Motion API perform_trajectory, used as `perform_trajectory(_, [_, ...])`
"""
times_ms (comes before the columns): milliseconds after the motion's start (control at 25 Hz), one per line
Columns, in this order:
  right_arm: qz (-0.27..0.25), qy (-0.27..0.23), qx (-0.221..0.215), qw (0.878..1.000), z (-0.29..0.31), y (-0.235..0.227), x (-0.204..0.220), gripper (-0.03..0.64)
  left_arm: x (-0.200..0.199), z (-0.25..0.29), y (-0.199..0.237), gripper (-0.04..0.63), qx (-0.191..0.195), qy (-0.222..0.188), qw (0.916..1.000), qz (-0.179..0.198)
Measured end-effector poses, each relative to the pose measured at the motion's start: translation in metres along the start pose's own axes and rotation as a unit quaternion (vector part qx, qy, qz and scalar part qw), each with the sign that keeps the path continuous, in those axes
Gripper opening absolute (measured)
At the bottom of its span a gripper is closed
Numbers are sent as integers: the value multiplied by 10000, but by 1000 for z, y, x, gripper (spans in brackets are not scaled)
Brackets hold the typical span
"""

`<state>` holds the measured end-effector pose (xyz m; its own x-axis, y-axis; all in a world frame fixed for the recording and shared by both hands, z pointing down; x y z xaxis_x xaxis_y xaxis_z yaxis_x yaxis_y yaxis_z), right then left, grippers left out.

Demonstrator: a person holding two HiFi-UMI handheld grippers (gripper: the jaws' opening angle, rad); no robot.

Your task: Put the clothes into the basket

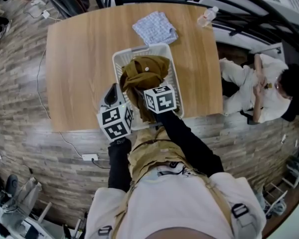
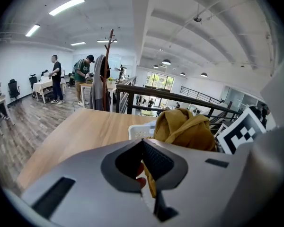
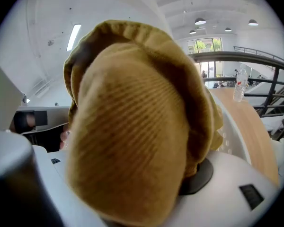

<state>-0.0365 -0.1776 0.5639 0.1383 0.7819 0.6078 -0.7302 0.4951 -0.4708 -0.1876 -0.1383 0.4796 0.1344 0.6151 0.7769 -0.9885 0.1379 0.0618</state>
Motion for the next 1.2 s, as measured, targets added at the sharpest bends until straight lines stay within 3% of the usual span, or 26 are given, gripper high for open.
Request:
perform_trajectory(720, [450, 1449, 498, 9872, 77, -61, 45, 356, 10, 10, 4, 2, -33, 253, 9996, 72])
perform_trajectory(1200, [455, 1910, 527, 9791, 109, -73, 69, 356, 11, 9, 19, 2, -136, 316, 9994, 59])
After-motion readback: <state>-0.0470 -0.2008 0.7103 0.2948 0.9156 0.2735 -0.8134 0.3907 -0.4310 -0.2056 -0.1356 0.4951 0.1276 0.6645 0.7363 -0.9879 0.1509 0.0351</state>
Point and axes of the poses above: the fingertips, and each gripper's own axes: z forward along the fingers, y to its left, x out of its underside, the point moved 7 cm from there along -z, backward along the fingers, and after that the axes turned 10 degrees about -x, right-handed, at the moved point
